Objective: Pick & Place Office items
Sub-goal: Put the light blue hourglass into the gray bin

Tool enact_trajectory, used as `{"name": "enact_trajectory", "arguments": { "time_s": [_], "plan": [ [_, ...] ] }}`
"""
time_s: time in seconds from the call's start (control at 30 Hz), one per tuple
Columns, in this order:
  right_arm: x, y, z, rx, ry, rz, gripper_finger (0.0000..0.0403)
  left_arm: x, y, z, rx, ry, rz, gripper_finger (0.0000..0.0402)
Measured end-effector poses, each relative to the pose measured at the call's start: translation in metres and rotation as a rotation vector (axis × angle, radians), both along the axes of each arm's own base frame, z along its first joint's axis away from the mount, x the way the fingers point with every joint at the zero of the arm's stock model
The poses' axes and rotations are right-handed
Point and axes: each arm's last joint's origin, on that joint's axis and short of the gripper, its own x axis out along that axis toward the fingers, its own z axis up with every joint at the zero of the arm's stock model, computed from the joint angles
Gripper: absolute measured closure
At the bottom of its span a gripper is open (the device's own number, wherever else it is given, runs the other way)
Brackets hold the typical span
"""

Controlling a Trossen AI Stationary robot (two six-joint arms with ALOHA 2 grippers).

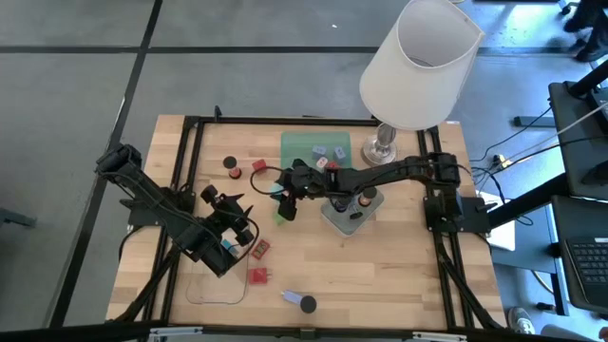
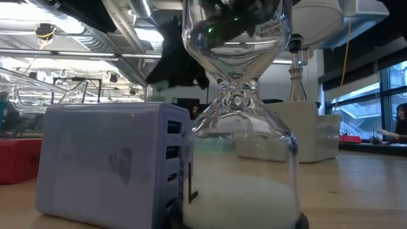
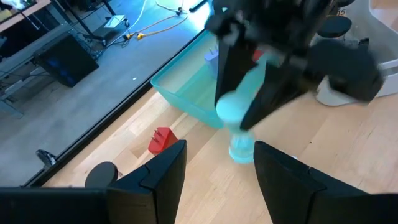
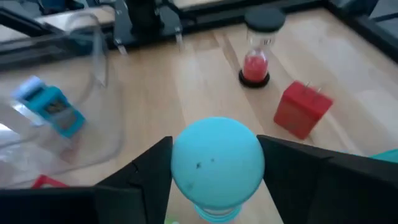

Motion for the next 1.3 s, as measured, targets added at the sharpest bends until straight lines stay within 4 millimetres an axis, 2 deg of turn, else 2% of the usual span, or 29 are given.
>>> {"name": "enact_trajectory", "arguments": {
  "time_s": [0.23, 0.47, 0.77, 1.07, 1.17, 1.3],
  "plan": [
    [-0.029, 0.017, 0.051, -0.078, 0.024, -0.034, 0.0201, 0.000, 0.000, 0.000, -0.015, -0.009, 0.008, 0.0217],
    [-0.067, 0.055, 0.080, -0.201, 0.115, -0.109, 0.0201, -0.003, -0.005, -0.001, -0.036, -0.009, -0.009, 0.0217],
    [-0.104, 0.087, 0.073, -0.247, 0.305, -0.222, 0.0201, -0.005, -0.009, -0.001, -0.041, -0.022, -0.026, 0.0217],
    [-0.124, 0.108, 0.067, -0.262, 0.378, -0.260, 0.0201, -0.004, -0.009, -0.001, -0.042, -0.024, -0.026, 0.0217],
    [-0.128, 0.110, 0.060, -0.275, 0.359, -0.313, 0.0198, -0.004, -0.009, -0.001, -0.042, -0.024, -0.026, 0.0217],
    [-0.135, 0.111, 0.040, -0.253, 0.354, -0.375, 0.0195, -0.004, -0.009, -0.001, -0.042, -0.025, -0.026, 0.0217]
  ]
}}
